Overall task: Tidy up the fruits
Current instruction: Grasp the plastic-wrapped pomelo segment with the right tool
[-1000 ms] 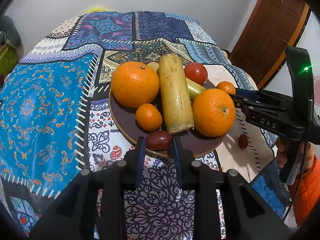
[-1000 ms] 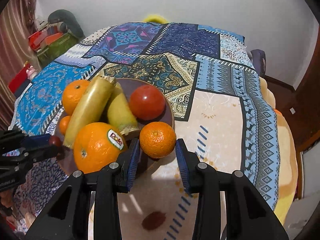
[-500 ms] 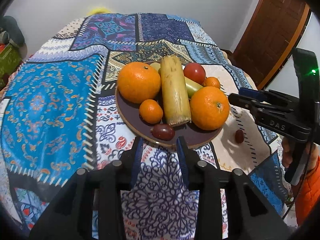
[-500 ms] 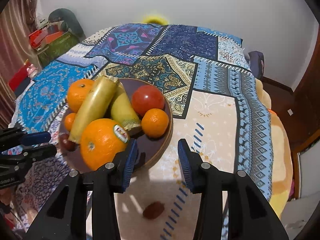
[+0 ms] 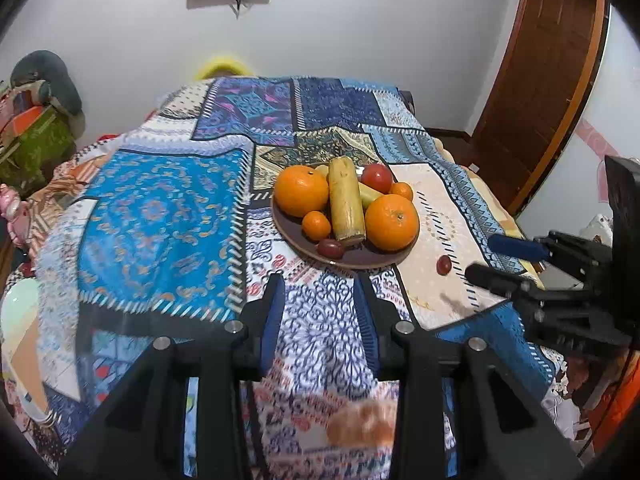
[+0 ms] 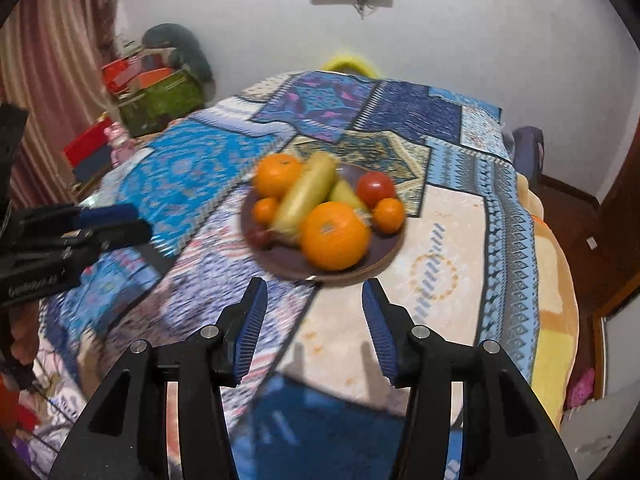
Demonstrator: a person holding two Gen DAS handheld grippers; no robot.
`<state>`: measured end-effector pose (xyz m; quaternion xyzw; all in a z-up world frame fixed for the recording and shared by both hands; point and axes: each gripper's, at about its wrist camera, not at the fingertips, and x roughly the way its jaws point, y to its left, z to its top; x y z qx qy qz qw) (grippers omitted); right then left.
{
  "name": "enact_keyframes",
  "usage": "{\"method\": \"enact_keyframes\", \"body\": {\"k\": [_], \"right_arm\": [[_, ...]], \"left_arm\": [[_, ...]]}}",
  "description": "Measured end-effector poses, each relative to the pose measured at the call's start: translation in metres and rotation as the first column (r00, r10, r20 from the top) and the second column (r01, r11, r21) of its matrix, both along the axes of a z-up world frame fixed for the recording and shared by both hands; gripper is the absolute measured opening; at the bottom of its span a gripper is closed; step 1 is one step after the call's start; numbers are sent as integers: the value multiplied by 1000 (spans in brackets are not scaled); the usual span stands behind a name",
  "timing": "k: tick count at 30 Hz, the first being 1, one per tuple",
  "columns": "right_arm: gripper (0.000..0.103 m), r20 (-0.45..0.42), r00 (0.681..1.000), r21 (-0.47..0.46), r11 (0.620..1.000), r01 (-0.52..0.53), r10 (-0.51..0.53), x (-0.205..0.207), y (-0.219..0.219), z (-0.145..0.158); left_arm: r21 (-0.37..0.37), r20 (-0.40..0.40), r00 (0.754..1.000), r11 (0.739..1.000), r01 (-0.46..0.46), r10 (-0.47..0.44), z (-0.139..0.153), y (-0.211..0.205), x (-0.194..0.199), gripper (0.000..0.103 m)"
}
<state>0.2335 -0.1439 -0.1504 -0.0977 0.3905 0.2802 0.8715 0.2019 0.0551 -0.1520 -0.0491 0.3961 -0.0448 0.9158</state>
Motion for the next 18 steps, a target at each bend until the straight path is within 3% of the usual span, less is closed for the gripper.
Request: {"method": "enact_keyframes", "body": {"k": [9, 18], "right_arm": [[54, -5, 997, 4, 997, -78, 78, -56, 22, -3], [54, -113, 981, -57, 984, -167, 160, -81, 49, -40]], "left_arm": [[28, 39, 998, 998, -58, 57, 7, 15, -54, 53], [15, 5, 995, 995, -96, 96, -9, 31, -81, 62]]}}
